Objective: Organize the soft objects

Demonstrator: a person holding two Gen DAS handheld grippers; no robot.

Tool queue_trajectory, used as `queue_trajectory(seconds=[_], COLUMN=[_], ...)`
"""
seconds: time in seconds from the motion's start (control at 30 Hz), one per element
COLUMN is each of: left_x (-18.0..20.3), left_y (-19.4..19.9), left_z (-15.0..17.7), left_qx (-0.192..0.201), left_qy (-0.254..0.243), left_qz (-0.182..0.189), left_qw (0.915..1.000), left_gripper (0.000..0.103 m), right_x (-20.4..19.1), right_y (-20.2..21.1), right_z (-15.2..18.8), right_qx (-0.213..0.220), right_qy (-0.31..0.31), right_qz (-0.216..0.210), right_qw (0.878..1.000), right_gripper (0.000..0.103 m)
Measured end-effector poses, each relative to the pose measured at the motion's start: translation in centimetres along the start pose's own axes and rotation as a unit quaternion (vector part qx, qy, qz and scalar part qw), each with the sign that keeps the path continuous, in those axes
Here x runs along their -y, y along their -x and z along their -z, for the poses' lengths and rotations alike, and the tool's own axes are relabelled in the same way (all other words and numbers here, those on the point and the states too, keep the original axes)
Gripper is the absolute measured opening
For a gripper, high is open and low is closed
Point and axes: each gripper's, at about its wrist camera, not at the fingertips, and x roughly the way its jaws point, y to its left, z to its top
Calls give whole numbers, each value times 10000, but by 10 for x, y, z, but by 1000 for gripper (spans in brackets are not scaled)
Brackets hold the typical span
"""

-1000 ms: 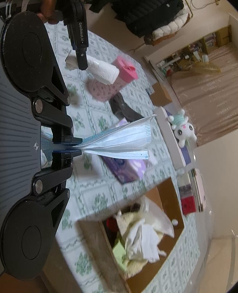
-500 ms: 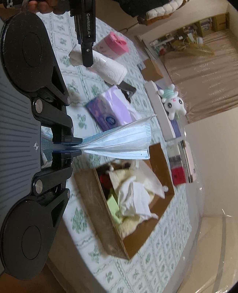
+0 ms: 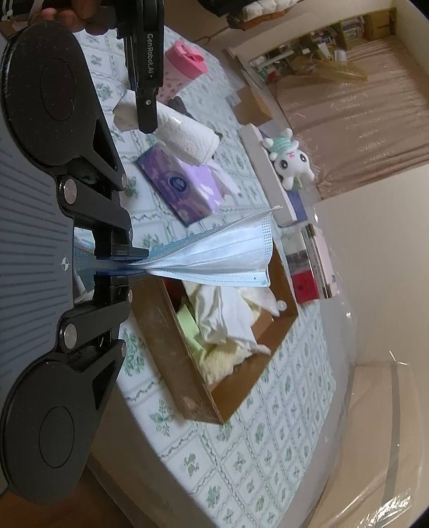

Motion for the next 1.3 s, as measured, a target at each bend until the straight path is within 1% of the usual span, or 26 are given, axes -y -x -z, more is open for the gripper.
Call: queue_trajectory(seconds=[0.4,0.73,0.9,1.1,1.3], left_x=[37,60,71,78,82], left_y=[-22,-54,-70,-93,-117], left_z=[-17,-42,-54,-66,-74], left_qx=[-9,-22,-45,-179,-303], left_qy=[-94,-34,31,211,327], left_qz=[241,347,415,495,504], left_qw=[9997,9994,9991,9984,9977], left_gripper=[30,30,30,30,30], right_x=[23,41,49,60,72], right_y=[-1,-12,-22,-39,-65], right_z=[-13,-41,-55,-71,-83], right_qx=[33,124,125,68,-172], right_qy=[-13,150,226,179,56], right_qz=[111,234,232,188,45], right_qw=[9999,9995,9994,9996,9998], right_gripper=[5,5,5,5,5])
